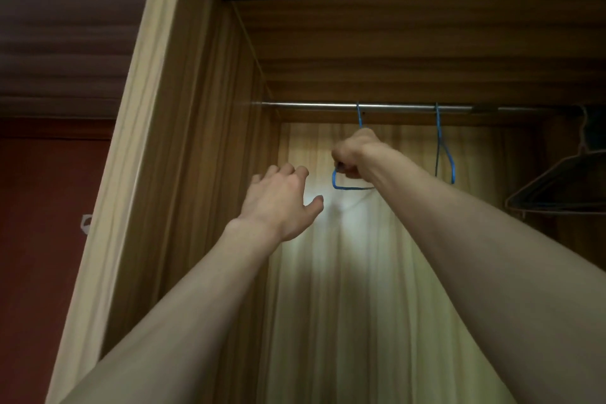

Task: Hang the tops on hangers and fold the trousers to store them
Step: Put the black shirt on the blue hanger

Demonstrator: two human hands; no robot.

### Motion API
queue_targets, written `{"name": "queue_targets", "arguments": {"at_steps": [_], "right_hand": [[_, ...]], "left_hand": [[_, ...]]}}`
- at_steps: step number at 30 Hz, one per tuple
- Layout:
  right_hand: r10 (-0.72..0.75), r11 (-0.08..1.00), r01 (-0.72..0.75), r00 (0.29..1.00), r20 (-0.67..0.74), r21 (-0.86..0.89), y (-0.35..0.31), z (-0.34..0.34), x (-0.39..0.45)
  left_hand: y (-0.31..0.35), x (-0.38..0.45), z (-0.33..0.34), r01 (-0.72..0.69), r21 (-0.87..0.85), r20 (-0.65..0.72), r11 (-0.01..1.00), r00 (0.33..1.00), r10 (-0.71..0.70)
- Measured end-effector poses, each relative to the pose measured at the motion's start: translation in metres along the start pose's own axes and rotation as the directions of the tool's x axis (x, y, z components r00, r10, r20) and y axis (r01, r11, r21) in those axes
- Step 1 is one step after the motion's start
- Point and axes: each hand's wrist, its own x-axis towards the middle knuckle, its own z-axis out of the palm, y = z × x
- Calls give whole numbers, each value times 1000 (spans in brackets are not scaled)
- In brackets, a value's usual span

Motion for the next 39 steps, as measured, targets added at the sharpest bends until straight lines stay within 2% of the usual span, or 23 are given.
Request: {"name": "queue_targets", "arguments": {"at_steps": [2,4,8,15,20,25,29,35,39], "right_hand": [[57,990,-59,998,14,127,10,-8,1],[57,986,-51,998,-32,161,17,-17,3],[-41,989,71,975,-218,133,20,-37,9],[-134,988,151,946,-296,36,41,-40,13],[-228,962,268,886,-403,46,54,-41,4],[-301,945,328,864,-404,-3,78,-43,-31],[-356,928,372,849,-391,-38,109,-40,-79],[-359,933,349,878,-316,-90,162,-37,-165],[-350,936,318,895,-277,-152,203,-46,-227]], "left_hand": [[3,-2,3,-10,-22,2,1000,1000,10],[6,-4,5,-25,-46,12,999,1000,25],[9,-6,3,-43,-66,5,997,999,43],[13,-14,0,-49,-182,-69,982,997,37],[15,-16,0,-41,-208,-71,977,997,27],[20,-26,7,-41,-240,-63,970,998,27],[28,-44,18,-38,-334,-69,942,998,16],[50,-91,48,-27,-580,-46,814,999,0],[68,-129,67,-35,-675,-18,737,999,31]]}}
